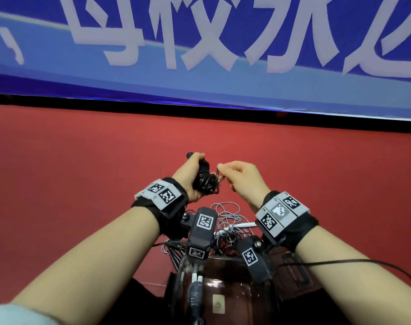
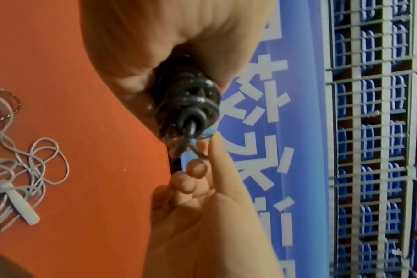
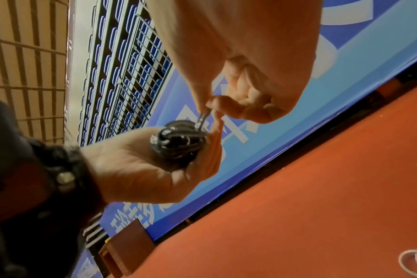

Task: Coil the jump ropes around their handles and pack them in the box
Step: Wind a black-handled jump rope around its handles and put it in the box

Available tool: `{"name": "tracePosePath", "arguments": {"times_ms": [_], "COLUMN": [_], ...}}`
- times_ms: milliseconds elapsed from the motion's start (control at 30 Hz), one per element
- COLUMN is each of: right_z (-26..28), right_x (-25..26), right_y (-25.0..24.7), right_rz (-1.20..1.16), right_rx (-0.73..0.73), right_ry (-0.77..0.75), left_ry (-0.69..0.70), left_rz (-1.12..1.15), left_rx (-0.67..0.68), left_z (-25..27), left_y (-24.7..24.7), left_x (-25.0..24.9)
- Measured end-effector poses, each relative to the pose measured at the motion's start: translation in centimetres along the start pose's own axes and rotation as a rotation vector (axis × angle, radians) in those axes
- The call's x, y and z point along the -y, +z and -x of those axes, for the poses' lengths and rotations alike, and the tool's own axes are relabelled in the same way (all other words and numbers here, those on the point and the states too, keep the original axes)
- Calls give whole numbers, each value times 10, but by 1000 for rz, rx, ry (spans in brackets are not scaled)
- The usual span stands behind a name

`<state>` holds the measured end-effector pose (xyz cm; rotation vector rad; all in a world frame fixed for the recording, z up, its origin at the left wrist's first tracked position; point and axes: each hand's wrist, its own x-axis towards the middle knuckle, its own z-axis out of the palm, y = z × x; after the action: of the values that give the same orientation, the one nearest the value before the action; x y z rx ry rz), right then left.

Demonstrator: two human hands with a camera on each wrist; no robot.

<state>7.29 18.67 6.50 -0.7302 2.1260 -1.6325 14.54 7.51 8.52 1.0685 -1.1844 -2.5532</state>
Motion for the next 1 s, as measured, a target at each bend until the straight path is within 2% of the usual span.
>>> {"name": "tracePosePath", "arguments": {"times_ms": [133, 300, 400, 467, 567, 633, 733, 800, 900, 1000], "right_z": [3, 0, -1, -5, -10, -12, -10, -9, -8, -7], "right_x": [6, 0, -3, -7, -6, -6, -7, -15, -26, -39], "right_y": [-4, -6, -2, 0, -4, -6, -8, -8, -7, -3], "right_rz": [-208, -152, -184, -108, 10, 6, -54, -65, 5, 35], "right_rx": [77, 37, 51, 1, -33, 48, 239, 293, 338, 391], "right_ry": [180, 181, 203, 216, 180, 165, 254, 295, 314, 392], "left_ry": [21, 112, 148, 151, 140, 101, -10, -63, -117, -94], "left_rz": [120, 233, 251, 240, 145, 72, -23, -140, -366, -583], "left_rx": [-110, -197, -175, -133, -59, 14, 162, 197, 153, -10], "left_z": [-8, -19, -22, -20, -14, -12, -9, -8, -1, -4], "left_y": [-10, -18, -14, -10, -3, 1, 4, 5, 6, 0], "left_x": [-11, -19, -14, -11, -6, -1, 9, 17, 21, 18]}}
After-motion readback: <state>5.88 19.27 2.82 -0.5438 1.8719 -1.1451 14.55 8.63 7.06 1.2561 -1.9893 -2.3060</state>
